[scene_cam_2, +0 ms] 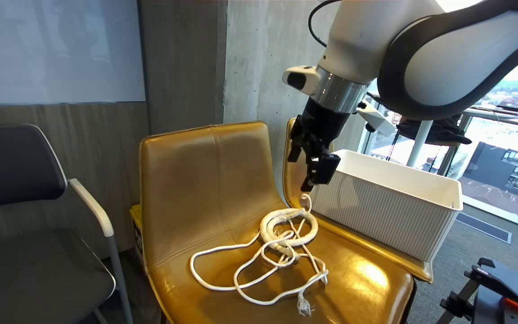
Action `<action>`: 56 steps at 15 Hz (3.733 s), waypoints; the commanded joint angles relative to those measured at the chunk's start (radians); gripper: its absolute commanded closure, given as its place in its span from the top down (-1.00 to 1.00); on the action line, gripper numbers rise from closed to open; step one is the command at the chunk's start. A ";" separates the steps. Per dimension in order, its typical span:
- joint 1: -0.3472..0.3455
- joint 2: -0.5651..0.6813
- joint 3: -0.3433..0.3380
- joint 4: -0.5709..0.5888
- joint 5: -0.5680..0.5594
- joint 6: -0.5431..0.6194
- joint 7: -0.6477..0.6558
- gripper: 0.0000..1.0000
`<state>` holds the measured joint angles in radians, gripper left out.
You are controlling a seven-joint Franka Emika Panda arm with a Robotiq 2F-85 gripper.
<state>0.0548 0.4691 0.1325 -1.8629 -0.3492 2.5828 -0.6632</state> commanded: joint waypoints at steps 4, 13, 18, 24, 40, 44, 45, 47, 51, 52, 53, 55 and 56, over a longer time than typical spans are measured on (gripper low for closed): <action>-0.117 0.200 -0.011 0.386 0.008 -0.222 -0.455 1.00; -0.130 0.431 -0.061 0.871 0.086 -0.685 -0.770 1.00; -0.110 0.520 -0.075 1.007 0.099 -0.807 -0.790 1.00; -0.068 0.596 -0.079 1.006 0.100 -0.748 -0.764 1.00; -0.040 0.661 -0.169 1.053 0.031 -0.751 -0.775 0.47; -0.039 0.666 -0.173 1.065 0.031 -0.756 -0.772 0.05; -0.039 0.667 -0.172 1.068 0.032 -0.756 -0.772 -0.09; -0.038 0.669 -0.172 1.075 0.033 -0.759 -0.772 -0.40; -0.039 0.674 -0.173 1.094 0.035 -0.770 -0.774 -1.00; -0.040 0.676 -0.173 1.101 0.036 -0.774 -0.774 -1.00; -0.040 0.676 -0.173 1.105 0.036 -0.776 -0.773 -1.00; -0.038 0.677 -0.173 1.111 0.037 -0.779 -0.768 -0.98; -0.034 0.673 -0.171 1.112 0.040 -0.783 -0.761 -0.98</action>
<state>0.0102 1.1135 -0.0303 -0.8163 -0.3089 1.8336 -1.4271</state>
